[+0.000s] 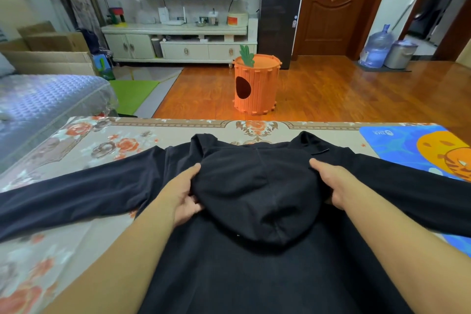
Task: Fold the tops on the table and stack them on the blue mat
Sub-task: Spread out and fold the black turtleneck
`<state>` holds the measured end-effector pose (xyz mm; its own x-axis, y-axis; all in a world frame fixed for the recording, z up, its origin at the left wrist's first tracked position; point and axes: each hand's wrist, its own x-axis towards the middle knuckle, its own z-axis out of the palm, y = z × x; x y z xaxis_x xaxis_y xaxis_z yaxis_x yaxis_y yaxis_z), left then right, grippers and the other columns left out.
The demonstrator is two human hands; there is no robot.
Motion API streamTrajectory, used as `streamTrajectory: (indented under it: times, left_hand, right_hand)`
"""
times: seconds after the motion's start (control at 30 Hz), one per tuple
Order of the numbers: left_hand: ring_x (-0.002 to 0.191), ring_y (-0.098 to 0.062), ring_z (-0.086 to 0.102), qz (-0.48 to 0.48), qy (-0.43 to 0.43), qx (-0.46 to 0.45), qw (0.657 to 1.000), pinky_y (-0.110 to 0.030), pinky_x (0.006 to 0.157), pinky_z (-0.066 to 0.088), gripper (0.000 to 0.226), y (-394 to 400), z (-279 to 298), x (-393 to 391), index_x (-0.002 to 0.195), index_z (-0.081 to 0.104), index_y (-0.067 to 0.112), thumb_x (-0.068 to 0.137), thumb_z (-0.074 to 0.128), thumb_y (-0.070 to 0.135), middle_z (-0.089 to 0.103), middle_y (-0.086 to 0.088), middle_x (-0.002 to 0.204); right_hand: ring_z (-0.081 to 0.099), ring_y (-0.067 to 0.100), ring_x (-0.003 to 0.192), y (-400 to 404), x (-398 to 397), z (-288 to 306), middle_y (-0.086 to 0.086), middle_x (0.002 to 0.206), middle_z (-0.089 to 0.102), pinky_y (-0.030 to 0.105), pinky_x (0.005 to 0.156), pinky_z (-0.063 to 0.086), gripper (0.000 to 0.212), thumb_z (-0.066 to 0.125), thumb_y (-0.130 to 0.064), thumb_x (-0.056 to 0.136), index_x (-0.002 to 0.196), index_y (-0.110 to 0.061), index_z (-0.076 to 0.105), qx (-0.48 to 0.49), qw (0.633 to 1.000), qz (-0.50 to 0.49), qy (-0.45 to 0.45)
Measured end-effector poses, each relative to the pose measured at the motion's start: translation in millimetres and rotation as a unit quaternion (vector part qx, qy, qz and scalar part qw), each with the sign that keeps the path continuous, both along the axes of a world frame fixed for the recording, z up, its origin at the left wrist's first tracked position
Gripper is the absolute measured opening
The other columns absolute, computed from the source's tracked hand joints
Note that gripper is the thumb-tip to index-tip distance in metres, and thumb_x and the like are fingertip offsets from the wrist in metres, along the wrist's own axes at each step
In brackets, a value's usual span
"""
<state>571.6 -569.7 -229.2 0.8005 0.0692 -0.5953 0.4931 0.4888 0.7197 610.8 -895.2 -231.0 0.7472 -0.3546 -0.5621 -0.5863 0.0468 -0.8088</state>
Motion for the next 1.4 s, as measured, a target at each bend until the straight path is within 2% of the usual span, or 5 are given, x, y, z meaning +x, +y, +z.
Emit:
streamTrajectory:
  times: [0.5,0.7,1.17,1.3,1.4]
  left_hand:
    - [0.096,-0.025,0.066,0.072,-0.012,0.052,0.996,-0.046,0.083,0.054,0.021,-14.2,4.0,-13.0,0.113,0.06,0.014,0.094,0.057,0.005,0.068,-0.007,0.107]
    - [0.103,-0.03,0.063,-0.002,-0.083,0.219,0.972,-0.05,0.086,0.06,0.101,-47.3,1.3,-24.9,0.158,0.005,0.043,0.084,0.054,-0.006,0.05,-0.009,0.139]
    - [0.155,-0.038,-0.002,-0.411,-0.314,0.725,0.455,-0.052,0.125,0.008,0.064,-67.2,-39.8,-53.4,0.161,0.014,0.038,0.102,0.019,0.061,-0.001,-0.009,0.17]
    - [0.154,-0.018,-0.019,-0.537,-0.264,0.624,0.503,-0.04,0.125,-0.013,0.064,-59.0,-31.0,-68.5,0.159,0.011,0.048,0.099,0.013,0.071,-0.008,0.001,0.17]
    - [0.134,-0.008,0.045,-0.448,-0.278,0.476,0.704,-0.021,0.12,0.026,0.047,-16.1,5.7,-48.8,0.12,0.066,0.026,0.101,0.036,0.057,0.062,0.003,0.135]
  right_hand:
    - [0.062,0.027,0.099,10.0,-27.1,-7.2,0.007,0.124,0.058,0.045,0.063,0.061,0.065,0.067,-0.021,0.08,0.139,-0.017,0.04,-0.026,0.993,-0.087,-0.069]
    - [0.063,0.029,0.096,46.8,-60.4,4.4,0.012,0.133,0.051,0.038,0.048,0.057,0.073,0.065,0.004,0.088,0.146,-0.017,0.027,0.03,0.999,-0.027,-0.036]
    - [-0.006,0.029,0.154,86.6,-20.3,8.4,0.003,0.169,0.001,0.047,0.125,0.001,0.062,0.026,-0.051,0.104,0.161,-0.029,0.011,-0.568,0.712,0.364,-0.195]
    - [-0.015,0.027,0.153,63.2,2.4,-37.0,-0.005,0.167,-0.016,0.049,0.123,-0.008,0.068,0.011,-0.068,0.098,0.158,-0.041,-0.005,-0.559,0.682,0.47,-0.047]
    - [0.007,0.032,0.153,75.6,19.1,-29.6,0.0,0.168,0.012,0.054,0.123,0.003,0.063,0.021,-0.062,0.099,0.156,-0.038,0.025,-0.543,0.725,0.422,-0.041]
